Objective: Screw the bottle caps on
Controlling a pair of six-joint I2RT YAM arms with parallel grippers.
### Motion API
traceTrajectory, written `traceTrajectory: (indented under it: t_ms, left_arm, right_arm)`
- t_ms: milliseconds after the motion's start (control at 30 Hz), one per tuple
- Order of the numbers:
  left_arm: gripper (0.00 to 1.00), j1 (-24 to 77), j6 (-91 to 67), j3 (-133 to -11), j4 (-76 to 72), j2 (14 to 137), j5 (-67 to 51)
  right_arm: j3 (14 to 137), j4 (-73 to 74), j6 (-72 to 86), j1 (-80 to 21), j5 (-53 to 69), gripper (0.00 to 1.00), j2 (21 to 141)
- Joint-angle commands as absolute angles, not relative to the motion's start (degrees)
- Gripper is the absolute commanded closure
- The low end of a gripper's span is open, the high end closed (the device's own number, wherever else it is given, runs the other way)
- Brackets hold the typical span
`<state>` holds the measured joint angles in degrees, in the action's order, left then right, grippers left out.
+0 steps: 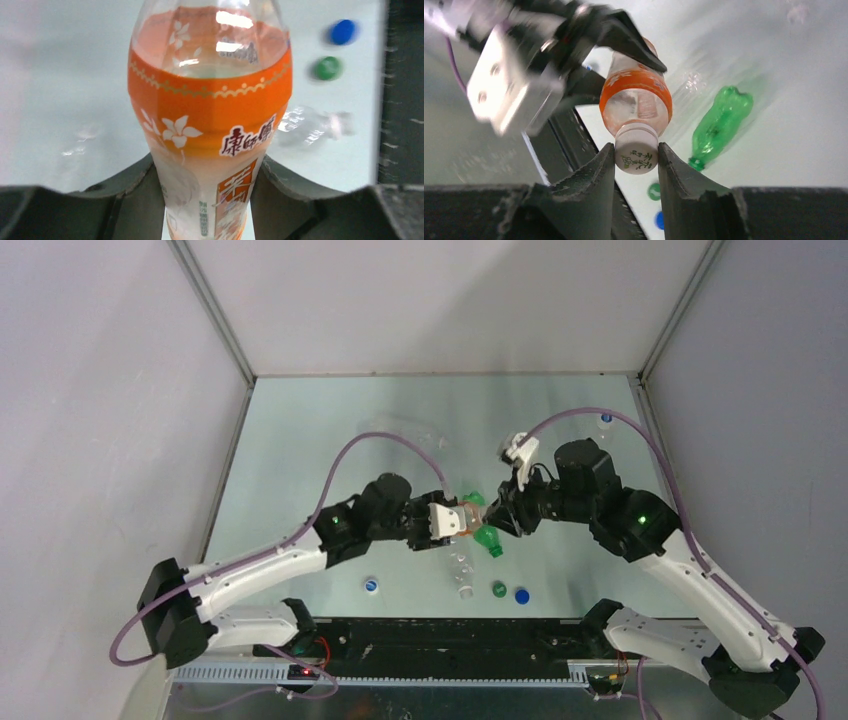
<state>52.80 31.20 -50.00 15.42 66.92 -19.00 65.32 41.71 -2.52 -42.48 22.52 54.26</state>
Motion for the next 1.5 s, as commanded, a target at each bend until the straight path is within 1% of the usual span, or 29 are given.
traceTrajectory:
  t_ms: [0, 33, 100, 133, 167, 200, 233, 267, 300, 333, 367, 467, 500, 533, 600, 767, 933, 1100, 1233, 1400, 1467]
  left_arm:
    - [0.62, 63.13, 35.41, -43.41, -11.51, 63.48, 10.14]
    - [0.62, 64.61, 38.91, -42.49, -16.30, 63.82, 17.61]
    - [0.62, 67.82, 42.44, -40.38, -22.59, 65.69, 26.47]
    - [0.62, 68.63, 42.97, -39.71, -23.73, 66.67, 28.70]
    - [0.62, 68.77, 42.16, -39.63, -24.04, 66.96, 29.07]
    - [0.63, 68.65, 41.38, -39.64, -23.62, 67.01, 29.06]
    - [0.63, 68.38, 39.42, -39.73, -21.57, 66.82, 28.51]
    - [0.64, 67.44, 38.21, -40.06, -18.22, 66.08, 26.22]
    - [0.64, 66.81, 35.72, -40.53, -16.36, 65.10, 24.49]
    - [0.64, 65.26, 34.60, -40.88, -12.13, 64.63, 19.53]
    - [0.64, 64.36, 32.65, -41.71, -9.89, 64.22, 17.01]
    - [0.63, 59.95, 31.47, -43.65, 1.23, 62.76, 2.89]
    - [0.62, 59.20, 31.40, -44.75, 3.25, 62.51, 0.26]
    - [0.62, 57.62, 31.70, -45.36, 7.32, 62.46, -5.16]
    - [0.61, 55.92, 32.65, -47.58, 12.63, 62.68, -11.23]
    - [0.60, 53.50, 34.58, -53.37, 21.46, 64.92, -23.19]
    - [0.61, 53.44, 35.43, -56.74, 26.23, 67.43, -26.99]
    - [0.61, 53.44, 35.38, -58.17, 26.43, 68.25, -28.20]
    - [0.61, 53.44, 35.34, -58.80, 26.40, 68.73, -28.40]
    - [0.61, 53.44, 35.28, -59.42, 26.32, 69.31, -28.87]
    - [0.61, 53.44, 34.94, -59.61, 25.80, 69.34, -28.81]
  right_arm:
    - [66.13, 36.99, 26.53, -42.71, 9.49, 0.96, 56.31]
    - [65.11, 35.77, 30.82, -42.67, 7.45, 0.96, 56.32]
    - [63.54, 33.72, 34.31, -42.66, 5.06, 0.94, 55.85]
    - [62.86, 33.03, 34.47, -42.66, 4.55, 0.90, 55.27]
    - [62.72, 31.79, 33.69, -42.66, 3.82, 0.84, 54.47]
    - [62.61, 31.19, 32.44, -42.64, 3.84, 0.80, 54.00]
    - [62.64, 29.84, 28.72, -42.63, 5.25, 0.70, 52.90]
    - [62.57, 29.20, 26.14, -42.58, 6.36, 0.65, 52.33]
    - [62.57, 28.24, 20.64, -42.55, 8.84, 0.56, 51.10]
    - [62.62, 28.01, 17.84, -42.50, 10.13, 0.52, 50.60]
    - [62.64, 28.12, 12.11, -42.35, 12.79, 0.47, 49.61]
    - [62.61, 30.68, -1.88, -41.86, 16.93, 0.43, 48.14]
    - [62.60, 31.43, -4.76, -41.78, 19.46, 0.41, 47.41]
    - [62.60, 33.10, -9.87, -41.72, 20.50, 0.40, 47.13]
    - [62.63, 35.78, -17.34, -41.50, 23.69, 0.39, 46.39]
    - [62.67, 39.36, -28.41, -40.98, 28.32, 0.39, 45.54]
    - [63.42, 41.77, -33.33, -40.95, 33.64, 0.39, 46.83]
    - [64.11, 43.01, -34.87, -40.98, 35.75, 0.40, 47.54]
    - [64.09, 42.90, -34.13, -40.98, 36.39, 0.46, 47.55]
    - [64.10, 42.97, -32.71, -40.98, 36.67, 0.61, 48.07]
    - [64.11, 43.20, -32.38, -40.98, 36.78, 0.63, 48.42]
